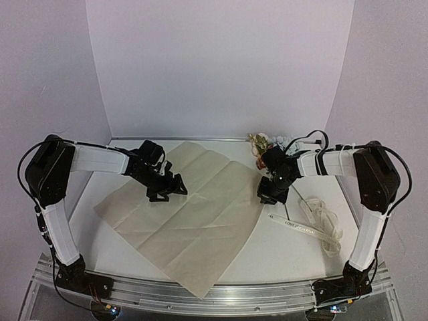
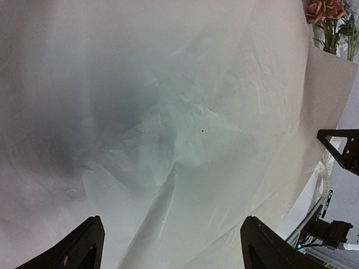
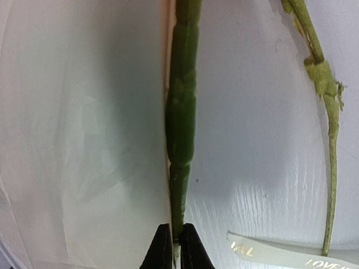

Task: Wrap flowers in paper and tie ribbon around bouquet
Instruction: Unfold the folded wrapping paper at the center of the board, then pick up the fake flower from the center of the board, then place the fake flower on the flattened wrapping paper, then move the ribbon to the center of the board.

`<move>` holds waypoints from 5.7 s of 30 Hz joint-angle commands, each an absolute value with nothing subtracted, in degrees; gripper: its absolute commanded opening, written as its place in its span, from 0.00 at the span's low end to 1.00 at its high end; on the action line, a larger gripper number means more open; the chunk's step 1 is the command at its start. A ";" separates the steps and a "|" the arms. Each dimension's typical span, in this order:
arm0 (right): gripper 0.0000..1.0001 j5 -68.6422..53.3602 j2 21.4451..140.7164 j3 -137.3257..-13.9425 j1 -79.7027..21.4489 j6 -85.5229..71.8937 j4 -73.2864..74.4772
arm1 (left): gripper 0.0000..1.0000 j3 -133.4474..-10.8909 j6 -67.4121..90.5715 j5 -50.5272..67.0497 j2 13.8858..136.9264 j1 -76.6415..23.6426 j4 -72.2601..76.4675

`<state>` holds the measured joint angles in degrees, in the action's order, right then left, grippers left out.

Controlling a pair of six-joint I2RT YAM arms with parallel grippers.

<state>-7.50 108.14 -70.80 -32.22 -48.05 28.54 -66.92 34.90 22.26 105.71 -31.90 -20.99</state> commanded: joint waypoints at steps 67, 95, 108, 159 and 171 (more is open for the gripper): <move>0.81 -17.91 145.65 -134.22 -13.18 -26.24 78.63 | 0.87 -66.26 32.22 24.81 106.37 -14.06 -26.48; 0.00 -14.94 130.30 -119.49 -17.60 -28.38 80.74 | 0.85 -65.53 32.67 28.14 108.10 -14.76 -22.50; 0.00 -19.36 122.92 -122.69 -17.65 -25.23 79.31 | 0.85 -71.00 38.37 29.23 115.58 -21.11 -16.76; 0.63 -25.20 113.55 -87.91 -43.12 -0.55 56.38 | 0.87 -71.80 34.25 29.02 108.43 -28.92 -14.71; 0.68 -19.47 120.69 -92.04 -44.30 -4.04 56.55 | 0.87 -65.55 36.73 29.14 106.21 -28.92 -10.97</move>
